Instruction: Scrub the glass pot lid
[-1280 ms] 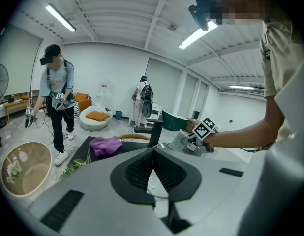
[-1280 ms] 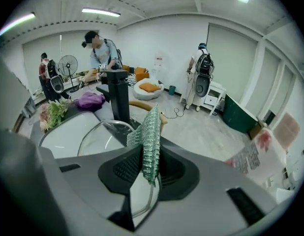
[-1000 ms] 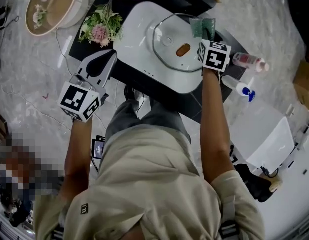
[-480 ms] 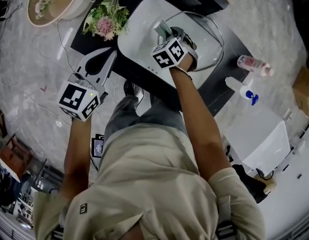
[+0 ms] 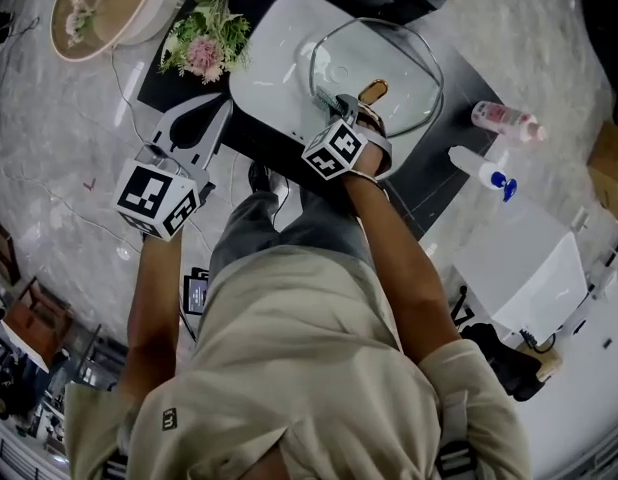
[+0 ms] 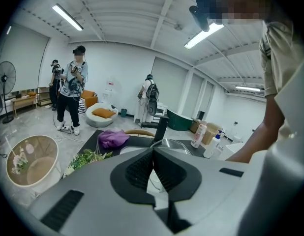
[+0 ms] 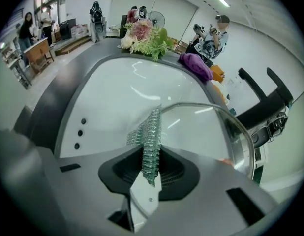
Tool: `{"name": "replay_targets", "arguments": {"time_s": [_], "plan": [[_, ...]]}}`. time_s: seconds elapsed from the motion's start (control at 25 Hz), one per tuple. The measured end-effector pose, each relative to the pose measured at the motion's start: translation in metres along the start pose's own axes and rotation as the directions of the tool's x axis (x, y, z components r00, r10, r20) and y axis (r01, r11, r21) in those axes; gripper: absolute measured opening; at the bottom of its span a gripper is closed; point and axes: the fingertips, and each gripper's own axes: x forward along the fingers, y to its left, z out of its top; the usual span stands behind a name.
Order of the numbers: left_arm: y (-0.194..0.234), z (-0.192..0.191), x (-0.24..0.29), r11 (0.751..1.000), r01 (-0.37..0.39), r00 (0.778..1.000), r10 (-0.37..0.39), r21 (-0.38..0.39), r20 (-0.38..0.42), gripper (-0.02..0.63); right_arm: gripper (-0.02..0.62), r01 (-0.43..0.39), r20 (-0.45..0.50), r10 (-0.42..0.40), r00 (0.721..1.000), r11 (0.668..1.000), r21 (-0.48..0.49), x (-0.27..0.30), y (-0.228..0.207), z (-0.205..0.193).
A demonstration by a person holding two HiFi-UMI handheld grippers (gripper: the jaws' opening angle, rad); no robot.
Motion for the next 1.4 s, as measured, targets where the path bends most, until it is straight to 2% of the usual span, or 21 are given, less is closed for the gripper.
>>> {"name": "replay_targets", "arguments": {"time_s": [0.2,0.36,0.52,0.72,0.84,0.96,1.2,1.4], "plan": [[-0.009,0.012,0.01,0.999,0.028,1.0,-0.028,0.03,-0.002,0.015,0.091,0.024,-0.047,-0.022,0.999,0.999,0.027,-0.018,-0.015,-0.052],[-0.019,0.021,0.019,0.997,0.05,0.999,-0.05,0.051,-0.004,0.015,0.091,0.044,-0.092,-0.031,0.995,0.988,0.149,-0.036,-0.042,-0.101],[-0.028,0.029,0.03,0.995,0.077,0.997,-0.077,0.066,-0.002,0.015,0.091,0.144,-0.127,-0.11,0.986,0.943,0.301,-0.059,-0.092,-0.138],[-0.038,0.037,0.04,0.992,0.098,0.995,-0.098,0.08,0.002,0.015,0.091,0.249,-0.149,-0.205,0.967,0.883,0.397,-0.075,-0.153,-0.159],[-0.041,0.041,0.041,0.992,0.097,0.995,-0.097,0.08,0.0,0.015,0.091,0.291,-0.145,-0.254,0.956,0.863,0.413,-0.082,-0.184,-0.157],[-0.039,0.041,0.039,0.993,0.091,0.996,-0.091,0.081,0.002,0.015,0.091,0.316,-0.13,-0.288,0.949,0.859,0.404,-0.082,-0.209,-0.147],[-0.034,0.037,0.035,0.995,0.07,0.997,-0.071,0.068,0.008,0.015,0.089,0.336,-0.086,-0.328,0.941,0.868,0.367,-0.075,-0.245,-0.108],[-0.027,0.028,0.028,0.998,0.043,0.999,-0.043,0.041,0.014,0.015,0.089,0.311,-0.024,-0.321,0.947,0.891,0.332,-0.059,-0.245,-0.056]]}}
